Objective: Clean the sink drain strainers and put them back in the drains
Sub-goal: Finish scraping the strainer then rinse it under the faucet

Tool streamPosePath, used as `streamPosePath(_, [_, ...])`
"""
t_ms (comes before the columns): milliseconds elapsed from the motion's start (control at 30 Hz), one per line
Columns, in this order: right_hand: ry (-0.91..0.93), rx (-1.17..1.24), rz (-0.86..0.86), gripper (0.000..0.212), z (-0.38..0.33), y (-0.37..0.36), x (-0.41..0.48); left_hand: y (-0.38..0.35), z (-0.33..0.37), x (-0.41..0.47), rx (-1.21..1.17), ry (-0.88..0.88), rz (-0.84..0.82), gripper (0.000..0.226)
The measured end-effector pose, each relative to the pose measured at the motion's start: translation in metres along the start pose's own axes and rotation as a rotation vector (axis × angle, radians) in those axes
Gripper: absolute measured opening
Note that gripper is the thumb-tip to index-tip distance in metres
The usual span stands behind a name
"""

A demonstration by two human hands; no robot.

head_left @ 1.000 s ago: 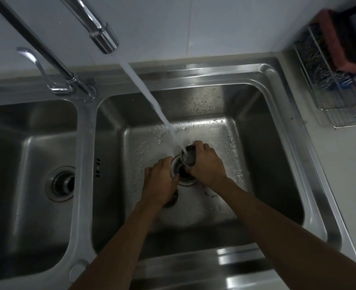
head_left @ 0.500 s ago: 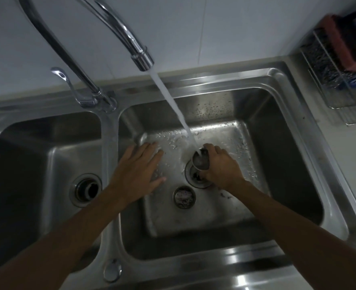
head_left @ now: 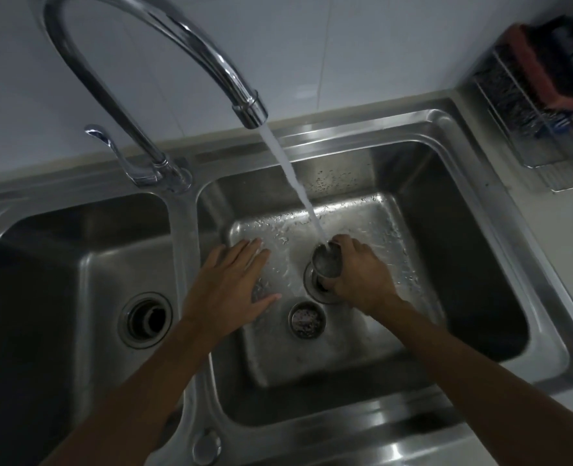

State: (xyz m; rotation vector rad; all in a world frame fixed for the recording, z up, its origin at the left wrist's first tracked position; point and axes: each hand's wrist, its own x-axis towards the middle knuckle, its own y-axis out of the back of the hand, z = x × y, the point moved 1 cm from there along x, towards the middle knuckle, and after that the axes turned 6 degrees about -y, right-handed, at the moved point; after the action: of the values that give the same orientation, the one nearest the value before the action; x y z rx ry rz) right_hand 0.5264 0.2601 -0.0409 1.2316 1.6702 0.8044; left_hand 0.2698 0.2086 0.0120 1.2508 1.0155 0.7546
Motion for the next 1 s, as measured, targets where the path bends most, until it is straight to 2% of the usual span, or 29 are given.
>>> streamPosePath(133, [-0.051,-0.008,0.025,0.083,0.006,0.009,-0.006,-0.002,-0.003,0.002,0.004,0.001,0.004,0.087])
streamPosePath(233, [-0.085,0.058,0.068,0.077,-0.003,0.010,-0.001,-0.003,-0.002,0.002,-0.013,0.003,0.015,0.088])
streamPosePath(333, [-0.143,0.196,0.036,0.073,-0.010,-0.002,-0.008,-0.001,-0.001,0.002,-0.010,-0.001,0.020,0.087])
streamPosePath(367, [-0.259,0.344,0.002,0.069,-0.010,-0.006,-0.011,-0.001,-0.001,0.002,-0.011,-0.001,0.024,0.087])
streamPosePath(400, [-0.429,0.594,-0.060,0.064,-0.009,-0.008,-0.013,0.000,-0.001,0.001,-0.012,0.000,0.026,0.087])
streamPosePath(467, [-0.759,1.250,-0.259,0.058,-0.010,-0.009,-0.015,0.000,-0.002,0.001,-0.015,0.000,0.026,0.087])
streamPosePath(533, [-0.898,1.713,-0.437,0.059,-0.013,-0.010,-0.016,0.001,-0.002,0.001,-0.017,-0.001,0.030,0.088])
streamPosePath(600, [-0.909,1.910,-0.509,0.063,-0.015,-0.012,-0.015,0.000,-0.002,0.002,-0.029,-0.002,0.036,0.087])
streamPosePath(833, [-0.871,1.979,-0.513,0.069,-0.019,-0.017,-0.020,0.001,-0.002,0.000,-0.044,-0.003,0.065,0.085])
streamPosePath(933, [-0.880,1.970,-0.344,0.060,-0.017,-0.013,-0.014,0.001,-0.002,0.000,-0.045,-0.003,0.073,0.084])
streamPosePath(1000, [-0.793,1.765,-0.201,0.053,-0.015,-0.009,-0.016,0.001,-0.003,0.000,-0.040,-0.002,0.083,0.083])
